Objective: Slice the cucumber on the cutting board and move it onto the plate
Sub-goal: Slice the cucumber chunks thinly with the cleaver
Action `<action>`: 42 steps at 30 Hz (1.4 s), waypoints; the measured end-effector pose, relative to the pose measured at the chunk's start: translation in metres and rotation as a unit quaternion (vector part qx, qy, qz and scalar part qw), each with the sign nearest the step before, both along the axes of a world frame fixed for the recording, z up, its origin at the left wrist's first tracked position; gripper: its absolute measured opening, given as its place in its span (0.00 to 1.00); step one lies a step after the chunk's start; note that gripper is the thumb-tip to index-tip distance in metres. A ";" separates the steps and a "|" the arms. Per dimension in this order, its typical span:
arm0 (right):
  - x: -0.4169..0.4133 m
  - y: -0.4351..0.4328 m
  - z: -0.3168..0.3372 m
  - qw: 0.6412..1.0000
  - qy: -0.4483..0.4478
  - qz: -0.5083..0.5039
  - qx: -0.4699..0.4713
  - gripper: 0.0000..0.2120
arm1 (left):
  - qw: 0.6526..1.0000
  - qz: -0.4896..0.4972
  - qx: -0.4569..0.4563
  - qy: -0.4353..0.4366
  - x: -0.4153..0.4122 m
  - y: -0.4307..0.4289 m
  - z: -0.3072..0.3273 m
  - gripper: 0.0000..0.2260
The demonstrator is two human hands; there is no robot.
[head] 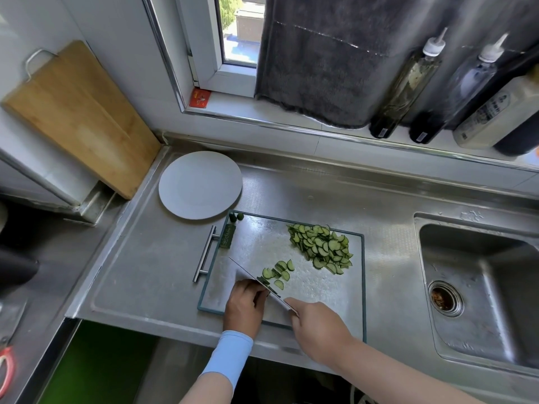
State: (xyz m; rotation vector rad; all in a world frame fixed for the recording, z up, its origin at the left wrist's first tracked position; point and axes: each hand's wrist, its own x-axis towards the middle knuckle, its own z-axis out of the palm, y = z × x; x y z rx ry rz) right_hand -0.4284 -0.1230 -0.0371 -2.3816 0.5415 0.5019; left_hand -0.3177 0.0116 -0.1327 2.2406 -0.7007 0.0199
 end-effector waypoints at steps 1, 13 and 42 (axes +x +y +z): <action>0.003 0.001 0.000 1.000 0.002 -0.004 0.002 0.09 | 1.000 0.001 0.000 0.001 0.000 0.000 0.000 0.07; 0.028 0.005 -0.004 1.000 -0.007 0.010 -0.007 0.12 | 1.000 -0.028 -0.006 -0.001 -0.001 0.004 0.004 0.10; 0.033 0.005 -0.005 1.000 0.014 -0.016 0.022 0.13 | 1.000 0.005 0.002 0.019 -0.002 0.002 0.000 0.08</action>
